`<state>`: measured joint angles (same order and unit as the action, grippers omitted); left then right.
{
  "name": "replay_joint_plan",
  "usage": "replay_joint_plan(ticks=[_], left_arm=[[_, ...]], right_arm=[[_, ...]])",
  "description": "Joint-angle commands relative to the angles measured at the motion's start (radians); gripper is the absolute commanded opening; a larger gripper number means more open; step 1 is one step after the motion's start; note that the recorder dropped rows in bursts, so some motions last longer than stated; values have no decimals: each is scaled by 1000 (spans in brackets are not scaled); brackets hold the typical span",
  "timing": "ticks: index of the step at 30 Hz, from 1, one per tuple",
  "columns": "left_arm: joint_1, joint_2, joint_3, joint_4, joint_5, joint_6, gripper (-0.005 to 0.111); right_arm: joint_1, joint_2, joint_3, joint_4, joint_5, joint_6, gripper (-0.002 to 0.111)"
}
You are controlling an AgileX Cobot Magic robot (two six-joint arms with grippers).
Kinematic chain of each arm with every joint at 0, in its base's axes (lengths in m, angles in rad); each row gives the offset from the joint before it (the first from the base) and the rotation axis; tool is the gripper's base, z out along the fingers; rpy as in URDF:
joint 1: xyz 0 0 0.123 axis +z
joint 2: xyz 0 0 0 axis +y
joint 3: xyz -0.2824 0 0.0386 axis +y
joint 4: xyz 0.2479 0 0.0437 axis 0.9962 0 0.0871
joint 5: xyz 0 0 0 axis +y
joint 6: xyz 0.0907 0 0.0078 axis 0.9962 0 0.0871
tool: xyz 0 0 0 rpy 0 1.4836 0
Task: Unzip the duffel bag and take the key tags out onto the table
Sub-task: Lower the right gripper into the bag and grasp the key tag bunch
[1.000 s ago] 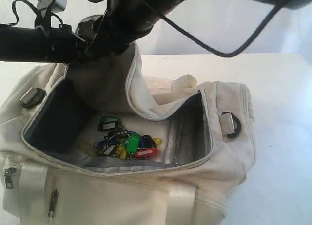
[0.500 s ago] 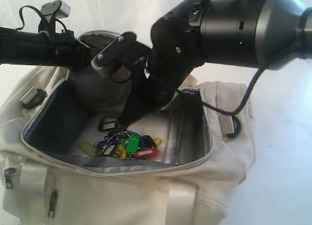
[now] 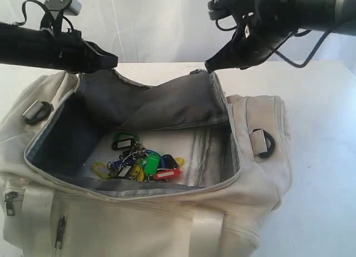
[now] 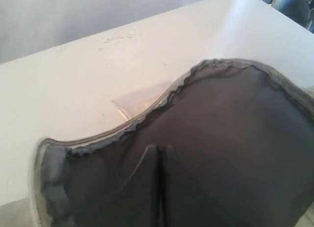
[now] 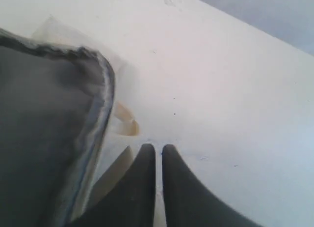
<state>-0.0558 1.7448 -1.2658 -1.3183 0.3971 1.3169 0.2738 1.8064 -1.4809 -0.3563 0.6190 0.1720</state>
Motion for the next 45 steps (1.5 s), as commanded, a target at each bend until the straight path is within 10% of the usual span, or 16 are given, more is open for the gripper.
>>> replay_joint_plan(ticks=[1, 5, 10, 16, 33, 37, 41, 45], left_arm=[[4, -113, -17, 213, 57, -144, 0], [61, -272, -17, 515, 471, -423, 0], [64, -404, 154, 607, 716, -523, 0], [64, -530, 356, 602, 616, -530, 0], [64, -552, 381, 553, 580, -523, 0], [64, -552, 381, 533, 583, -499, 0], [64, -552, 381, 531, 583, -495, 0], [64, -552, 381, 529, 585, -491, 0]], right_arm=[[7, -117, -9, 372, 86, -369, 5], [28, -144, 0, 859, 366, -815, 5], [143, -20, 23, 899, 327, -868, 9], [149, 121, 22, 896, 223, -841, 60], [283, 262, -24, 561, 177, -644, 60], [326, 273, -24, 403, 174, -521, 46], [334, 256, -36, 356, 174, -479, 5], [328, 216, -84, 356, 174, -454, 0]])
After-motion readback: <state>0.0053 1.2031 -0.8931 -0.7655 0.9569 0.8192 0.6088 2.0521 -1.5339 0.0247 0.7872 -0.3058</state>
